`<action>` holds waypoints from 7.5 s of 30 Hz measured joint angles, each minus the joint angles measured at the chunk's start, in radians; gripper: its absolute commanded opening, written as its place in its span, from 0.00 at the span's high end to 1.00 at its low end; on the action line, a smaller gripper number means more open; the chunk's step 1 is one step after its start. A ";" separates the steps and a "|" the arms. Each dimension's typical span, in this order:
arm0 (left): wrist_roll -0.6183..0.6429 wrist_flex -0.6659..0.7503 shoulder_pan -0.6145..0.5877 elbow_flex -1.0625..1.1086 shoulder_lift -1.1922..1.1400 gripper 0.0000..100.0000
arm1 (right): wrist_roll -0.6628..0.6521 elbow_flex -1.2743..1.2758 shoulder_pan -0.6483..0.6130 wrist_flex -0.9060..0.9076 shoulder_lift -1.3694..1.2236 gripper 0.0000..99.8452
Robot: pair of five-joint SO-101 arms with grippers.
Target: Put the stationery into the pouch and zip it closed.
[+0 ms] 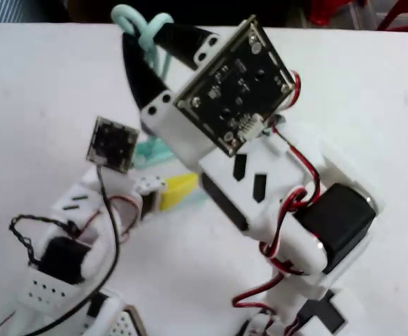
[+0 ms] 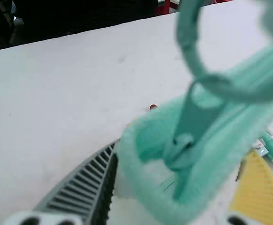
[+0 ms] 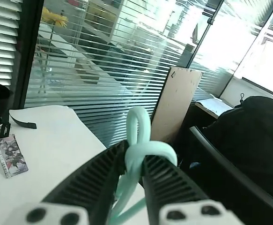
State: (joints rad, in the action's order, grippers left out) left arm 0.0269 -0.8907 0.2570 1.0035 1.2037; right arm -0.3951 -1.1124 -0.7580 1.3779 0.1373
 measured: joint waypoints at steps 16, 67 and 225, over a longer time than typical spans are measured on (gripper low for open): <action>-0.011 -0.012 0.029 0.201 0.373 0.88 | 0.000 0.002 0.135 0.118 0.000 0.98; -0.012 0.023 -0.002 0.341 0.568 0.94 | -0.173 1.576 -0.086 0.319 0.830 0.68; 0.035 -0.112 0.061 0.265 0.618 0.98 | -0.075 1.580 0.071 -0.427 0.899 0.98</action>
State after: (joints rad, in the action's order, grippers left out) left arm 0.0621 -1.0027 0.3184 1.2689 1.8220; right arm -0.4703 0.4680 -0.6874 0.9513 1.0365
